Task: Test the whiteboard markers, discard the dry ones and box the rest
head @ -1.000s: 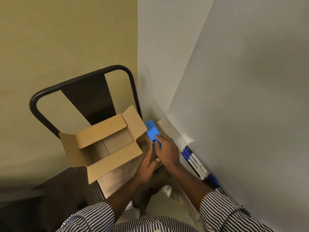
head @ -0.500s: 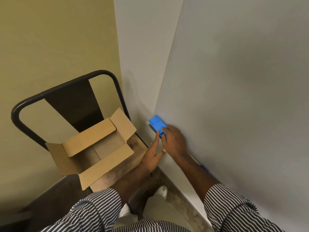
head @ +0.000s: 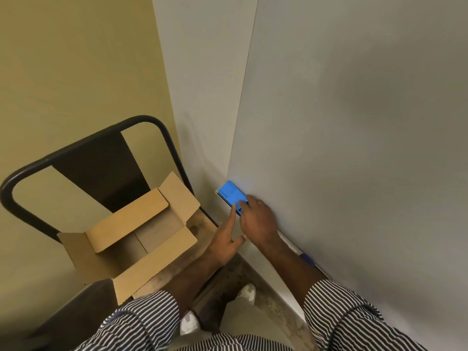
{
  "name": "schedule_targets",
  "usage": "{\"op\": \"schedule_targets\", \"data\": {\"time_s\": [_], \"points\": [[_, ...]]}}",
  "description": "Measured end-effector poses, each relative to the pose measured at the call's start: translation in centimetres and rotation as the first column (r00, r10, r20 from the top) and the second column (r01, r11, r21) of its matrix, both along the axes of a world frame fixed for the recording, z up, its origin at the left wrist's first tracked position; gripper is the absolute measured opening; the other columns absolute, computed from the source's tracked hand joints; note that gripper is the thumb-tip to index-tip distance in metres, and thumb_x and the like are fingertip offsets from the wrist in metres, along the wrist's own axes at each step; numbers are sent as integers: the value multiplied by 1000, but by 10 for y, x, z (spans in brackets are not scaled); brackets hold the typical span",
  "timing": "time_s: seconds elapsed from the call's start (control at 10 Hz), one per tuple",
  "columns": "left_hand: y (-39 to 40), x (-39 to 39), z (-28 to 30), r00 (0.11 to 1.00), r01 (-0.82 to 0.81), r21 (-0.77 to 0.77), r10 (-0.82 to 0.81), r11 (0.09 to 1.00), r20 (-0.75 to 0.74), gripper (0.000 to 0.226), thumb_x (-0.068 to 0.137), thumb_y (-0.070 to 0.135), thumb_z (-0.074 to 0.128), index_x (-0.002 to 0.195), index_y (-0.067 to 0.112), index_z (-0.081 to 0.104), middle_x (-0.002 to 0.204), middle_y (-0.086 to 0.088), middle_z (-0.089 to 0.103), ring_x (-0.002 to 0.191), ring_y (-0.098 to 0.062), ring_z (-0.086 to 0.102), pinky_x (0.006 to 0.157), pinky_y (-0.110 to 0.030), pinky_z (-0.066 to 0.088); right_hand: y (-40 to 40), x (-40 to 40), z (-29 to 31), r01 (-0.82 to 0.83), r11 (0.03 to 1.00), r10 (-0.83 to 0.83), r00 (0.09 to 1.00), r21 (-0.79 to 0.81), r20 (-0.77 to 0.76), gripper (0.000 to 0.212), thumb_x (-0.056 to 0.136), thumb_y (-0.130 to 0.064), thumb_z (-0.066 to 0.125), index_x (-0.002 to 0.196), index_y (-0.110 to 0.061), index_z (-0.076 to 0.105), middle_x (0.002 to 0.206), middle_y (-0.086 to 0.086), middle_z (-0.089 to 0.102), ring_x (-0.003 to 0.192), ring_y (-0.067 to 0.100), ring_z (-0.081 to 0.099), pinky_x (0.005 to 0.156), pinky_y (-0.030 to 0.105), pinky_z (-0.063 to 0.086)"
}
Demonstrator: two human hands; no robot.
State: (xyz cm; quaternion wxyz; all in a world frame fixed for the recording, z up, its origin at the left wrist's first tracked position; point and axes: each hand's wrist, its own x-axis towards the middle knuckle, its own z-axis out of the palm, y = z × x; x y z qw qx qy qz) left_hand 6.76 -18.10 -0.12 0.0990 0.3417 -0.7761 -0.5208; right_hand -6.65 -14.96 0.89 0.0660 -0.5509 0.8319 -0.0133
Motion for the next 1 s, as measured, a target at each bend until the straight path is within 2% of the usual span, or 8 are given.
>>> {"op": "schedule_targets", "data": {"time_s": [0.1, 0.3, 0.5, 0.6, 0.7, 0.8, 0.9, 1.0], "points": [[0, -2, 1, 1000, 0, 3, 0, 1000, 9, 83, 100, 20, 60, 150, 36, -4, 160, -6, 38, 144, -21, 39, 105, -3, 18, 1, 0, -5, -13, 1000, 14, 999, 25, -32, 43, 82, -16, 73, 124, -10, 64, 125, 13, 64, 104, 29, 66, 82, 39, 56], [-2, -5, 1, 997, 73, -79, -70, 994, 41, 87, 93, 30, 62, 151, 37, -2, 155, -7, 44, 139, -23, 46, 118, -38, 36, 4, 3, -10, -22, 1000, 24, 995, 22, -98, 44, 76, -12, 75, 119, -7, 66, 117, 11, 65, 99, 29, 64, 78, 39, 55], [-5, -2, -6, 993, 107, -93, -102, 990, 55, 92, 91, 35, 66, 157, 35, 3, 160, -3, 38, 143, -19, 42, 119, -43, 37, 7, 5, -13, -24, 999, 26, 993, 22, -118, 56, 74, -11, 77, 128, -6, 62, 124, 12, 63, 102, 30, 65, 80, 40, 56], [-7, 0, -5, 991, 133, -81, -130, 988, 44, 91, 94, 24, 68, 161, 23, 6, 164, -3, 30, 147, -18, 34, 122, -37, 31, 8, 8, -8, -3, 998, 8, 996, 56, -93, 61, 78, -13, 75, 136, -7, 56, 133, 13, 59, 111, 31, 62, 86, 42, 55], [-13, 7, -10, 989, 148, -106, -145, 983, 39, 91, 94, 21, 66, 161, 22, 5, 167, -2, 22, 152, -17, 26, 124, -40, 28, 14, 11, -9, 38, 999, -36, 996, 32, -86, 67, 84, -16, 70, 146, -8, 46, 142, 15, 54, 122, 33, 58, 95, 44, 52], [-16, 13, -11, 989, 143, -110, -136, 984, 62, 89, 94, 22, 65, 162, 23, 7, 168, -1, 20, 153, -17, 23, 124, -42, 28, 24, 20, -4, 128, 992, -128, 990, -5, -57, 69, 84, -17, 68, 149, -8, 45, 145, 14, 53, 126, 32, 56, 99, 45, 50], [-14, 17, -15, 992, 127, -151, -122, 980, 40, 87, 94, 22, 65, 161, 23, 9, 167, -2, 22, 152, -18, 25, 122, -43, 30, 41, 30, -2, 173, 984, -174, 984, -34, -30, 70, 89, -19, 64, 153, -9, 38, 151, 14, 47, 132, 34, 50, 104, 47, 47], [-8, 18, -18, 991, 134, -221, -132, 966, 23, 84, 95, 24, 65, 162, 18, 14, 166, -4, 24, 152, -19, 26, 124, -40, 26, 55, 39, 2, 259, 965, -260, 966, -40, -10, 70, 95, -25, 62, 157, -11, 31, 158, 14, 39, 141, 34, 42, 108, 48, 43]]}}
